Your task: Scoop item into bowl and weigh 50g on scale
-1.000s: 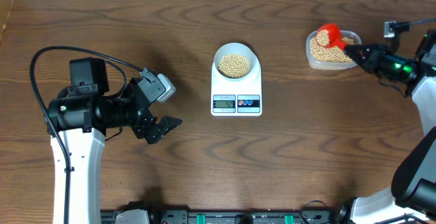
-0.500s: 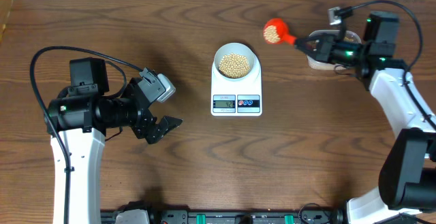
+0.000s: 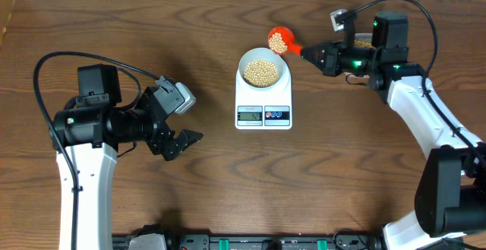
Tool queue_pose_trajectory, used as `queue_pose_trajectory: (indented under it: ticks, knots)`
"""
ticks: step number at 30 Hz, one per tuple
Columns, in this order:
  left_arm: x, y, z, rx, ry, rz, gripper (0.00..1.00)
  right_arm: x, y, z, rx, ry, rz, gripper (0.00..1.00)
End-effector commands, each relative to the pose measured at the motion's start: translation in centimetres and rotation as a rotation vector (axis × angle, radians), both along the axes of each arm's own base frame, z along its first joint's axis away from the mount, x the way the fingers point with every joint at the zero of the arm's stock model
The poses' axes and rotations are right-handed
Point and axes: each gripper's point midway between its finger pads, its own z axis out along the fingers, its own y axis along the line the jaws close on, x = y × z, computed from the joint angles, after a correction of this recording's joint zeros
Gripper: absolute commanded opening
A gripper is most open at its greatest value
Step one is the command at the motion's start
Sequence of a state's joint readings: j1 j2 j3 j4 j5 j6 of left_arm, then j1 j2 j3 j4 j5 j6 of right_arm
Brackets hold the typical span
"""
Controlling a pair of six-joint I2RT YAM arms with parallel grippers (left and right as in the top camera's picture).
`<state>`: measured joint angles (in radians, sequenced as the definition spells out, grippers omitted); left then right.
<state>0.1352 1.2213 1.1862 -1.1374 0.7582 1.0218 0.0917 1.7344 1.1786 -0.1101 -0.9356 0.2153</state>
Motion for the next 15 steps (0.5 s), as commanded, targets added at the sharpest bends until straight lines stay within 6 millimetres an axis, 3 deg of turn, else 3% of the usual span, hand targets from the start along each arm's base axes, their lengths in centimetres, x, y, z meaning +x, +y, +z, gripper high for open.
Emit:
queue_pose_trajectory:
  ticks: [1,15]
  knots:
    - [0.2,-0.2,1.1,-0.006,-0.04,-0.017,0.93,-0.3,0.7,-0.7,-0.077,-0.118,0.07,0.01]
    - [0.2,-0.2,1.1,-0.006,-0.04,-0.017,0.93,-0.9,1.9,-1.3,-0.158,-0.234,0.148,0.01]
